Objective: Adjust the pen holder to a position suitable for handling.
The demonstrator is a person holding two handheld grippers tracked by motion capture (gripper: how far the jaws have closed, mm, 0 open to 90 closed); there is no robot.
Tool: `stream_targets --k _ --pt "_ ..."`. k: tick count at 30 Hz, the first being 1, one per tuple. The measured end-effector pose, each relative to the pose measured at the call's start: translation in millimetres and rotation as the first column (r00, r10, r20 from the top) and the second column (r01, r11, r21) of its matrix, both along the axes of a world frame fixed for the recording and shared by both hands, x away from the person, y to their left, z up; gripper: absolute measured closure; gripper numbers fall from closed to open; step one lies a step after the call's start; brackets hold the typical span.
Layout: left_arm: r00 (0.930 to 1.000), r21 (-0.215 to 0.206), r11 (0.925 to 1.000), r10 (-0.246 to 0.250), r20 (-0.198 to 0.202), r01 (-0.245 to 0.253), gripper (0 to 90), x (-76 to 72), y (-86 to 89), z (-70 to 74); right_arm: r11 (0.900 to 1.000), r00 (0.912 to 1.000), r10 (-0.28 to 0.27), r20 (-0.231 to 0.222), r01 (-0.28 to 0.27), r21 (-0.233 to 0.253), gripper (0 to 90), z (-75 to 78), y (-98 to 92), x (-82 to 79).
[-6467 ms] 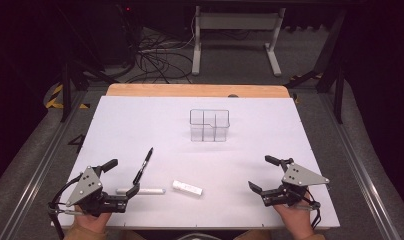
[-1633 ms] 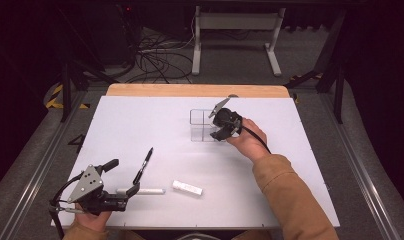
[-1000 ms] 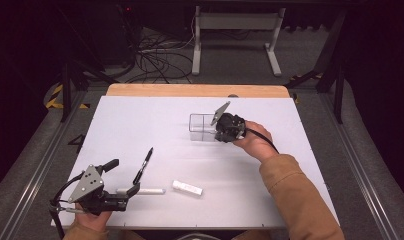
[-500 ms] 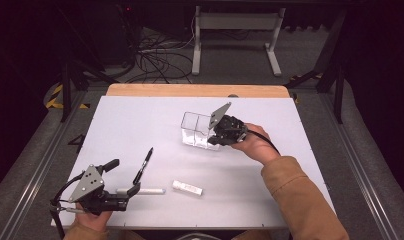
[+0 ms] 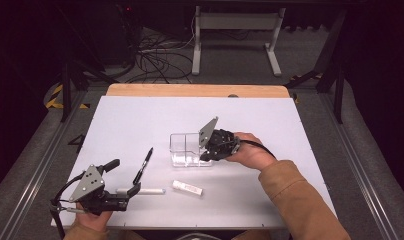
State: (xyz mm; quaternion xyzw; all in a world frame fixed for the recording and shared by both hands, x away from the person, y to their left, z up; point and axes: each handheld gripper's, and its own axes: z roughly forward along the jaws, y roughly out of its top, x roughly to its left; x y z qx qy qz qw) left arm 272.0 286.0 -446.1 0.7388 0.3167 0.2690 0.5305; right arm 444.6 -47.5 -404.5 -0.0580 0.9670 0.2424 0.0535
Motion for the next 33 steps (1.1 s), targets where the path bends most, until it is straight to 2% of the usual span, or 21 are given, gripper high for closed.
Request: stream_targets --k 8,12,18,20,23,25,27,31,33 --pt "1.0000 0.001 1.0000 0.003 0.000 -0.003 2.1 0.2 -0.7 -0.1 0.999 0.9994 -0.029 -0.017 0.029 -0.017 87.8 -9.5 3.6 -1.0" --pt "1.0000 -0.004 1.0000 -0.002 -0.008 0.002 2.1 0.7 -1.2 -0.6 0.999 0.9989 -0.037 -0.030 0.037 0.000 87.6 -12.1 0.4 0.8" --pt "1.0000 0.003 1.0000 -0.002 -0.005 0.002 2.1 1.3 -1.3 -0.5 1.000 0.9995 -0.029 -0.015 0.029 0.000 85.9 -12.0 0.3 -0.3" --pt "0.9999 0.002 1.0000 -0.004 -0.010 0.004 2.1 1.1 -1.4 -0.6 0.999 0.9993 -0.034 -0.015 0.034 0.010 76.5 -11.5 -1.0 0.0" --pt "1.0000 0.005 1.0000 -0.003 -0.009 0.003 2.1 2.1 -1.4 -0.6 0.998 0.9973 -0.056 -0.047 0.058 0.036 62.5 -9.2 -4.6 1.2" --pt "0.9998 -0.008 1.0000 -0.001 -0.017 0.000 2.0 2.1 -2.2 -1.0 0.993 0.9958 -0.084 -0.036 0.087 0.081 53.3 -4.0 -7.7 0.0" --pt "0.9998 0.005 1.0000 -0.001 -0.018 0.001 2.0 3.8 -1.0 -0.3 0.985 0.9937 -0.111 -0.021 0.112 0.132 44.6 3.1 -11.6 -3.4" --pt "0.9996 -0.006 1.0000 0.005 -0.028 -0.005 1.9 4.9 -1.1 -0.8 0.954 0.9858 -0.168 -0.010 0.165 0.249 29.8 18.2 -22.3 -10.5" --pt "0.9996 -0.002 1.0000 0.009 -0.028 -0.009 1.9 6.2 -0.4 -0.4 0.938 0.9808 -0.195 -0.004 0.188 0.290 24.7 23.0 -27.0 -13.4"
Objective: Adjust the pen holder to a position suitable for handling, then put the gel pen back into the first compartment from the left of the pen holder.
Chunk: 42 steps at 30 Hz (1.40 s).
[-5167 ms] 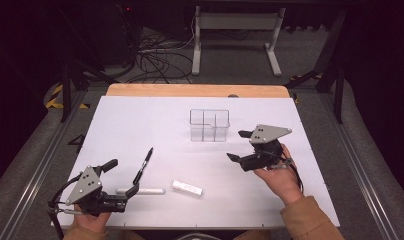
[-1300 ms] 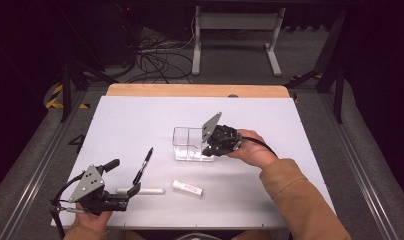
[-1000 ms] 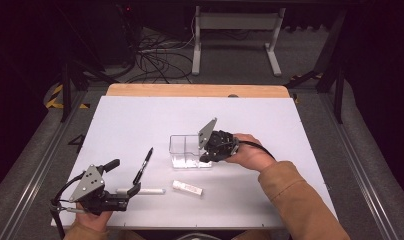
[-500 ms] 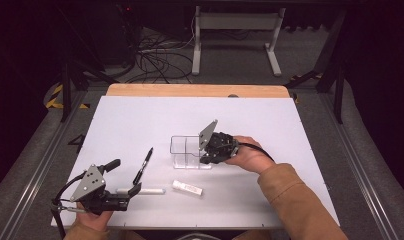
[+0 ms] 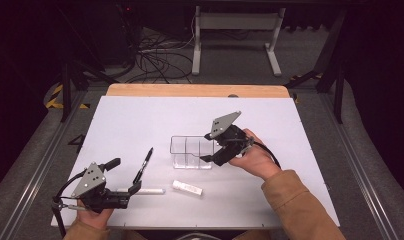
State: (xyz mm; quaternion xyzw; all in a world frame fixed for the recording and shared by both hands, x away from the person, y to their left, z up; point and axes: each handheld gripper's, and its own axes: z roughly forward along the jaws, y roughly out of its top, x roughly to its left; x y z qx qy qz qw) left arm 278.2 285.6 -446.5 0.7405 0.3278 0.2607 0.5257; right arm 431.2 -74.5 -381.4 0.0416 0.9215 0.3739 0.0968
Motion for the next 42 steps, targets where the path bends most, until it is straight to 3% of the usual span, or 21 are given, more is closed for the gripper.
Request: stream_targets --k 4,10,19,21,25,26,29,32,35,36,39,42 --pt "1.0000 -0.005 1.0000 -0.001 -0.004 0.001 1.9 3.4 -0.5 1.4 0.997 0.9987 -0.045 0.023 0.043 0.067 18.8 5.5 -8.2 -3.8" --pt "0.9999 0.009 0.9999 -0.006 -0.009 0.006 1.9 8.1 -2.0 1.3 0.988 0.9936 -0.092 0.066 0.083 0.129 8.4 10.1 -19.7 -11.5" --pt "0.9996 0.012 0.9996 -0.024 -0.015 0.024 0.0 9.4 -1.9 4.4 0.977 0.9881 -0.129 0.084 0.112 0.183 0.2 14.8 -32.6 -21.0" --pt "0.9996 0.009 0.9995 -0.030 -0.001 0.030 0.0 8.6 -2.3 5.7 0.974 0.9876 -0.134 0.083 0.115 0.194 0.0 15.0 -34.5 -21.7" --pt "0.9995 0.012 0.9995 -0.030 0.009 0.030 0.0 8.8 -2.4 8.3 0.962 0.9855 -0.152 0.075 0.130 0.239 0.0 14.9 -45.1 -25.9" --pt "0.9986 -0.009 0.9989 -0.047 -0.025 0.047 0.1 9.3 -1.8 9.9 0.960 0.9844 -0.158 0.077 0.135 0.245 0.0 14.6 -46.9 -27.1" --pt "0.9983 -0.034 0.9981 -0.053 -0.023 0.052 0.2 8.4 -1.2 12.4 0.955 0.9807 -0.176 0.086 0.149 0.255 0.0 13.7 -52.8 -32.4" --pt "0.9989 -0.043 0.9981 -0.044 -0.016 0.044 0.1 8.9 0.0 15.6 0.939 0.9738 -0.212 0.083 0.180 0.292 0.0 10.2 -62.8 -40.8" --pt "0.9989 -0.043 0.9987 -0.031 -0.036 0.029 0.1 11.3 0.7 16.8 0.919 0.9668 -0.245 0.072 0.208 0.335 0.0 2.6 -75.1 -50.0" --pt "0.9992 -0.019 0.9998 -0.006 -0.039 0.005 0.2 14.2 0.7 18.3 0.911 0.9641 -0.256 0.070 0.217 0.351 0.0 -0.5 -79.4 -53.2" --pt "0.9974 -0.025 0.9996 0.012 -0.070 -0.014 4.3 16.5 -0.3 21.5 0.893 0.9563 -0.285 0.065 0.240 0.379 0.0 -9.7 -92.4 -61.3" --pt "0.9976 -0.004 1.0000 -0.005 -0.068 0.004 4.5 20.0 -0.6 24.6 0.877 0.9495 -0.310 0.050 0.265 0.401 0.0 -17.7 -106.2 -66.0"
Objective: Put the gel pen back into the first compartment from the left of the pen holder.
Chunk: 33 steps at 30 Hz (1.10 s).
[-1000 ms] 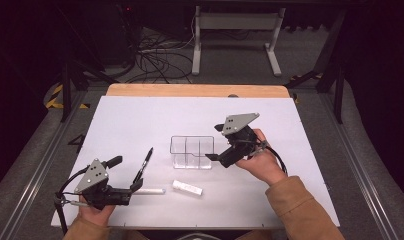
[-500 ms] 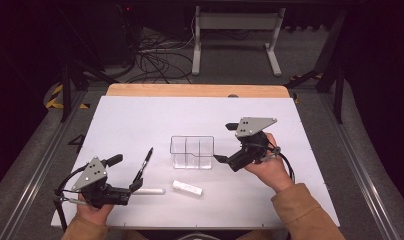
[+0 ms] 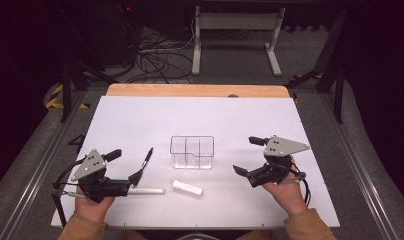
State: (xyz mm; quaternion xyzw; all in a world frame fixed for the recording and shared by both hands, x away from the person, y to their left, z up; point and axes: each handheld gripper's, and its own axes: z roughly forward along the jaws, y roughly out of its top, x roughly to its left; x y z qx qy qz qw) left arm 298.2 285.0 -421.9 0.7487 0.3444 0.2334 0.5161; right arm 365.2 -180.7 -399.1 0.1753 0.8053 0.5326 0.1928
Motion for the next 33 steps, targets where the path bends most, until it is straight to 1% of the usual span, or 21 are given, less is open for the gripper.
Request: stream_targets --k 2,3,5,6,9,11,12,13,14,15,17,21,22,24,25,27,28,29,30,31,33 --pt "0.9999 0.000 0.9999 -0.011 -0.012 0.011 4.5 2.4 -0.6 1.3 1.000 0.9998 -0.016 -0.009 0.016 0.025 0.0 -6.3 -8.7 -1.9" --pt "0.9999 0.000 0.9999 -0.011 -0.012 0.011 4.5 2.4 -0.6 1.3 0.999 0.9996 -0.025 -0.016 0.025 0.025 0.0 -9.6 -12.2 -2.5" --pt "0.9998 0.032 0.9993 -0.019 -0.006 0.019 3.9 6.9 -0.3 3.0 0.999 0.9985 -0.049 -0.024 0.050 0.017 0.0 -17.6 -18.6 -3.4" --pt "0.9998 0.032 0.9993 -0.019 -0.006 0.019 3.9 6.9 -0.3 3.0 0.999 0.9985 -0.049 -0.024 0.050 0.017 0.0 -17.6 -18.6 -3.4" --pt "0.9996 0.038 0.9990 -0.020 -0.020 0.021 3.8 12.3 -0.3 5.3 0.997 0.9960 -0.078 -0.044 0.079 0.021 0.0 -31.1 -25.8 -5.8" --pt "0.9993 0.030 0.9992 -0.027 -0.026 0.028 3.5 13.4 -0.4 6.0 0.995 0.9945 -0.091 -0.050 0.093 0.022 0.0 -39.5 -27.3 -8.2" --pt "0.9989 0.015 0.9994 -0.030 -0.036 0.030 3.1 14.0 -1.1 6.6 0.995 0.9938 -0.095 -0.056 0.097 0.022 0.0 -43.6 -27.8 -9.5" --pt "0.9986 0.022 0.9993 -0.029 -0.045 0.030 2.6 15.5 -2.4 7.8 0.994 0.9928 -0.102 -0.063 0.103 0.023 0.0 -47.1 -28.3 -10.5" --pt "0.9992 0.042 0.9986 -0.030 -0.028 0.031 2.2 17.2 -1.8 8.4 0.994 0.9920 -0.106 -0.068 0.108 0.025 0.0 -50.0 -29.2 -11.1" --pt "0.9992 0.042 0.9986 -0.030 -0.028 0.031 1.8 17.2 -1.8 8.4 0.993 0.9913 -0.111 -0.070 0.113 0.027 0.0 -52.4 -30.1 -11.6" --pt "0.9998 0.064 0.9978 -0.015 -0.014 0.016 1.5 19.0 -2.2 8.5 0.992 0.9901 -0.124 -0.066 0.126 0.031 0.0 -55.7 -32.8 -12.3" --pt "0.9984 0.051 0.9984 -0.020 -0.053 0.023 0.4 23.7 -2.8 8.8 0.987 0.9863 -0.149 -0.071 0.153 0.054 0.0 -64.5 -39.9 -12.9" --pt "0.9981 0.061 0.9979 -0.019 -0.059 0.022 0.4 25.2 -2.5 9.7 0.987 0.9863 -0.149 -0.071 0.153 0.054 0.0 -64.5 -39.9 -12.9" --pt "0.9979 0.065 0.9976 -0.019 -0.061 0.023 0.6 27.6 -2.6 10.9 0.985 0.9838 -0.161 -0.078 0.165 0.042 0.2 -74.7 -42.4 -10.7" --pt "0.9965 0.044 0.9987 -0.022 -0.081 0.026 0.6 29.7 -3.5 11.1 0.986 0.9828 -0.161 -0.091 0.165 0.040 0.3 -77.7 -42.2 -9.3" --pt "0.9966 0.041 0.9990 -0.014 -0.081 0.017 0.6 31.4 -3.0 11.2 0.986 0.9820 -0.158 -0.104 0.162 0.040 0.3 -79.9 -41.5 -7.9" --pt "0.9941 0.008 0.9998 -0.018 -0.107 0.018 0.6 31.8 -4.1 10.4 0.986 0.9818 -0.158 -0.105 0.162 0.034 0.3 -81.4 -40.0 -6.9" --pt "0.9936 0.007 0.9999 -0.015 -0.112 0.015 0.6 33.0 -4.1 10.4 0.986 0.9818 -0.158 -0.105 0.162 0.034 0.3 -81.4 -40.0 -6.9" --pt "0.9942 0.009 0.9999 -0.012 -0.106 0.013 0.6 34.0 -4.1 10.4 0.986 0.9831 -0.157 -0.095 0.161 0.039 0.3 -81.0 -40.0 -7.8" --pt "0.9951 0.034 0.9994 -0.007 -0.099 0.010 0.6 35.4 -4.6 10.7 0.986 0.9832 -0.156 -0.094 0.161 0.042 0.3 -80.9 -40.3 -7.9" --pt "0.9954 0.044 0.9990 -0.002 -0.096 0.007 0.4 36.2 -5.9 10.4 0.986 0.9825 -0.157 -0.101 0.162 0.046 0.3 -81.7 -40.5 -7.1"
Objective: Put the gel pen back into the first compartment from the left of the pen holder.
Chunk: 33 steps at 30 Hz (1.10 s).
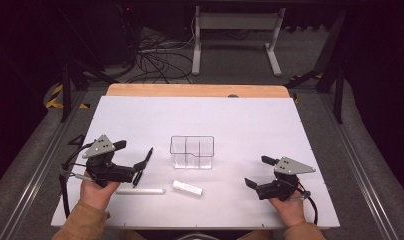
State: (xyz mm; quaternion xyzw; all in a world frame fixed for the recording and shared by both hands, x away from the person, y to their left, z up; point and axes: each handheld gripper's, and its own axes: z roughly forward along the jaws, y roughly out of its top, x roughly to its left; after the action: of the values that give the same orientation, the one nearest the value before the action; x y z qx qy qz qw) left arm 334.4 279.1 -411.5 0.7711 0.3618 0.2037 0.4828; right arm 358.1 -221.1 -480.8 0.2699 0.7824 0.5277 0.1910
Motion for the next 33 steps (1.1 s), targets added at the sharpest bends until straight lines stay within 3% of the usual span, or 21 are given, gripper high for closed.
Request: stream_targets --k 5,7,9,10,12,14,17,19,21,25,26,27,29,30,31,33 --pt "0.9990 -0.001 0.9996 0.030 -0.033 -0.030 1.9 2.4 -3.3 0.4 1.000 0.9999 0.014 0.004 -0.014 0.002 0.3 -0.8 2.1 0.2" --pt "0.9986 -0.016 0.9998 0.007 -0.052 -0.008 2.7 2.8 -3.5 0.6 1.000 0.9998 0.016 0.006 -0.016 0.002 0.3 -0.8 2.4 -0.2" --pt "0.9983 0.002 1.0000 0.008 -0.057 -0.008 4.0 3.8 -3.9 1.7 1.000 0.9998 0.018 0.005 -0.018 0.002 0.3 -0.8 2.4 -0.2" --pt "0.9982 0.032 0.9994 0.012 -0.060 -0.010 4.4 4.7 -5.0 2.6 1.000 0.9998 0.018 0.006 -0.018 0.001 0.3 -0.8 2.5 -0.3" --pt "0.9976 0.038 0.9992 0.019 -0.066 -0.016 5.5 5.0 -6.2 2.9 1.000 0.9998 0.017 0.008 -0.017 0.001 0.3 -0.8 2.6 -0.4" --pt "0.9952 0.072 0.9973 0.017 -0.096 -0.010 8.4 9.4 -6.3 4.1 1.000 0.9998 0.019 0.008 -0.019 0.001 0.4 -1.0 3.0 -0.4" --pt "0.9874 0.092 0.9955 0.037 -0.154 -0.023 12.1 14.1 -8.4 3.7 1.000 0.9997 0.022 0.012 -0.022 -0.001 0.4 -1.0 3.3 -0.7" --pt "0.9800 0.077 0.9965 0.047 -0.193 -0.033 14.3 17.1 -9.9 2.5 1.000 0.9997 0.023 0.012 -0.023 -0.002 0.4 -1.1 3.6 -0.8" --pt "0.9772 0.083 0.9956 0.060 -0.204 -0.044 15.7 18.5 -10.1 2.5 1.000 0.9996 0.024 0.013 -0.024 -0.003 0.4 -1.1 3.7 -0.8" --pt "0.9586 0.112 0.9885 0.127 -0.255 -0.101 16.6 28.0 -13.8 1.0 1.000 0.9996 0.025 0.011 -0.025 -0.003 0.4 -1.3 3.7 -0.6" --pt "0.9586 0.112 0.9885 0.127 -0.255 -0.101 17.1 28.0 -13.8 1.0 1.000 0.9996 0.025 0.011 -0.025 -0.003 0.4 -1.3 3.7 -0.6" --pt "0.9492 0.114 0.9875 0.138 -0.283 -0.109 17.6 32.3 -15.3 -0.1 1.000 0.9996 0.024 0.011 -0.024 -0.005 0.4 -1.4 3.8 -0.6" --pt "0.9395 0.120 0.9863 0.145 -0.310 -0.113 18.8 37.1 -15.8 -1.6 1.000 0.9997 0.024 0.010 -0.024 -0.005 0.4 -1.5 3.8 -0.6" --pt "0.9302 0.115 0.9862 0.152 -0.334 -0.119 19.4 39.0 -16.6 -2.5 1.000 0.9997 0.024 0.011 -0.024 -0.005 0.4 -1.5 3.8 -0.6" --pt "0.9302 0.115 0.9862 0.152 -0.334 -0.119 20.2 39.0 -16.6 -2.5 1.000 0.9997 0.024 0.011 -0.024 -0.005 0.4 -1.5 3.8 -0.6" --pt "0.9234 0.125 0.9851 0.155 -0.351 -0.118 21.2 43.6 -16.9 -3.8 1.000 0.9997 0.023 0.011 -0.023 -0.004 0.4 -1.5 3.9 -0.7"
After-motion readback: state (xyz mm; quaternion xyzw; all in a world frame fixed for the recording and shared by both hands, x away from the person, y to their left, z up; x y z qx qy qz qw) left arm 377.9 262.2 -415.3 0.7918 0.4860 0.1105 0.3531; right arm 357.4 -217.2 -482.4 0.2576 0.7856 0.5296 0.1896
